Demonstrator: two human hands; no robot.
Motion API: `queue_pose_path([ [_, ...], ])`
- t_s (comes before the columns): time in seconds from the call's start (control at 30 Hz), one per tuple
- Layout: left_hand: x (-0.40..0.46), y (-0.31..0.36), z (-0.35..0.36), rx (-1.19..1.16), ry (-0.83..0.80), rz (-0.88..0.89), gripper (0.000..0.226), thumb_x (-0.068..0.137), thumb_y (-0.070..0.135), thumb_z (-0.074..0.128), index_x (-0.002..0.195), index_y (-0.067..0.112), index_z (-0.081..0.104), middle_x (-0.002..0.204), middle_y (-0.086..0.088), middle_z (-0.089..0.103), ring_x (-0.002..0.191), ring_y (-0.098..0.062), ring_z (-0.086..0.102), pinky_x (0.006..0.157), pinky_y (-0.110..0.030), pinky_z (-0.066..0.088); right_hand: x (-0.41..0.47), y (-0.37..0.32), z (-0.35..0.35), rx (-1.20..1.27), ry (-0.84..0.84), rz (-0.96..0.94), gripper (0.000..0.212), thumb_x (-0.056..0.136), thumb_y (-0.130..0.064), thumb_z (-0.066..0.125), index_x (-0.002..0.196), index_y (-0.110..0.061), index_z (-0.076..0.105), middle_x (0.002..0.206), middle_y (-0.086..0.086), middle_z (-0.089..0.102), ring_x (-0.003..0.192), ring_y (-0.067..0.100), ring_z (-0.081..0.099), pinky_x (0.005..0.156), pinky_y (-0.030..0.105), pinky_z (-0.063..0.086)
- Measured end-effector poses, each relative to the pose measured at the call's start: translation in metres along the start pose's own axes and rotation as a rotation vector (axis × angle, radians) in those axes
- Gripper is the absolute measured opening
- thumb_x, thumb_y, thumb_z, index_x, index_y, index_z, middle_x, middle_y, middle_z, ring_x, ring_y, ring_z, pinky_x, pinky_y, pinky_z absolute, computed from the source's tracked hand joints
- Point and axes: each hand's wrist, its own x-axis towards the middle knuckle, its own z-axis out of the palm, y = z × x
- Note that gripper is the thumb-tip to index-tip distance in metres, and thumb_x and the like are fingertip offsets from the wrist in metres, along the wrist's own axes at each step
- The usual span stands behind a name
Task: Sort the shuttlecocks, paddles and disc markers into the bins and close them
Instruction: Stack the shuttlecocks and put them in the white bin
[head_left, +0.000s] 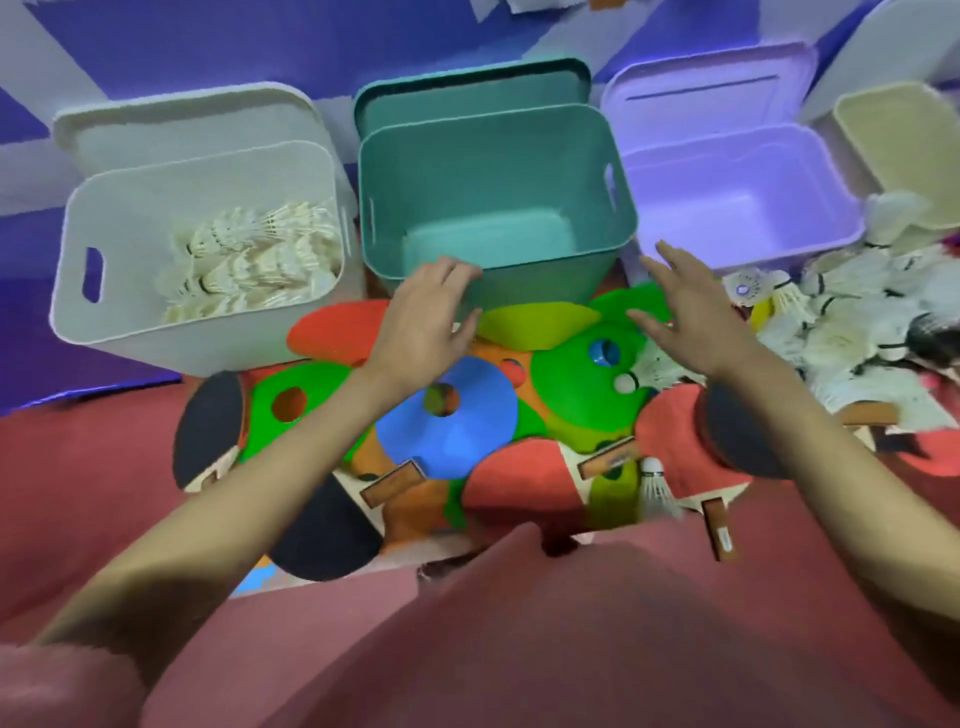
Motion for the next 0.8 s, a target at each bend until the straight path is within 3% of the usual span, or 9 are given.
queue_pose_path([
  [0.27, -0.006, 0.108, 0.094, -0.152, -0.203, 0.01, 0.035, 0.081, 0.021, 0.056, 0.113, 0.006, 0.06, 0.109, -0.014, 0.062, 0.102, -0.035, 0.057, 0.089, -0.04, 0.044, -0.109, 0.11, 0.002, 0.203, 0.087, 0.167, 0.049, 0.086, -0.02, 0.055, 0.129, 0.001, 0.049, 0.132, 0.023, 0.047, 0.125, 0.038, 0.043, 0.106, 0.038, 0.03],
  [0.4, -0.023, 0.145, 0.133, -0.181, -0.339, 0.173, 0.031, 0.082, 0.02, 0.061, 0.109, 0.006, 0.061, 0.104, -0.013, 0.063, 0.097, -0.033, 0.059, 0.084, -0.041, 0.05, -0.147, 0.119, 0.029, 0.281, 0.019, 0.129, 0.045, 0.086, -0.014, 0.057, 0.13, -0.003, 0.05, 0.133, 0.017, 0.048, 0.126, 0.032, 0.043, 0.107, 0.034, 0.029],
  [0.5, -0.032, 0.162, 0.16, -0.063, -0.466, 0.368, 0.034, 0.075, 0.012, 0.066, 0.109, 0.009, 0.062, 0.103, -0.009, 0.063, 0.096, -0.031, 0.059, 0.084, -0.039, 0.049, -0.164, 0.125, 0.044, 0.299, -0.02, 0.139, 0.047, 0.088, -0.01, 0.059, 0.133, -0.006, 0.049, 0.138, 0.013, 0.044, 0.13, 0.028, 0.038, 0.11, 0.036, 0.029],
  [0.6, -0.036, 0.175, 0.182, 0.059, -0.49, 0.517, 0.035, 0.073, 0.015, 0.047, 0.103, 0.013, 0.065, 0.097, -0.006, 0.064, 0.094, -0.028, 0.059, 0.084, -0.037, 0.044, -0.17, 0.132, 0.049, 0.333, -0.009, 0.149, 0.046, 0.087, -0.009, 0.059, 0.132, -0.006, 0.049, 0.138, 0.012, 0.044, 0.131, 0.027, 0.038, 0.111, 0.037, 0.03],
  [0.8, -0.026, 0.191, 0.202, 0.341, -0.501, 0.711, 0.026, 0.067, 0.01, 0.071, 0.09, 0.021, 0.066, 0.089, -0.002, 0.06, 0.089, -0.026, 0.056, 0.093, -0.036, 0.035, -0.165, 0.144, 0.044, 0.356, 0.046, 0.135, 0.044, 0.088, -0.007, 0.058, 0.13, -0.003, 0.05, 0.134, 0.013, 0.046, 0.128, 0.027, 0.04, 0.109, 0.033, 0.031],
])
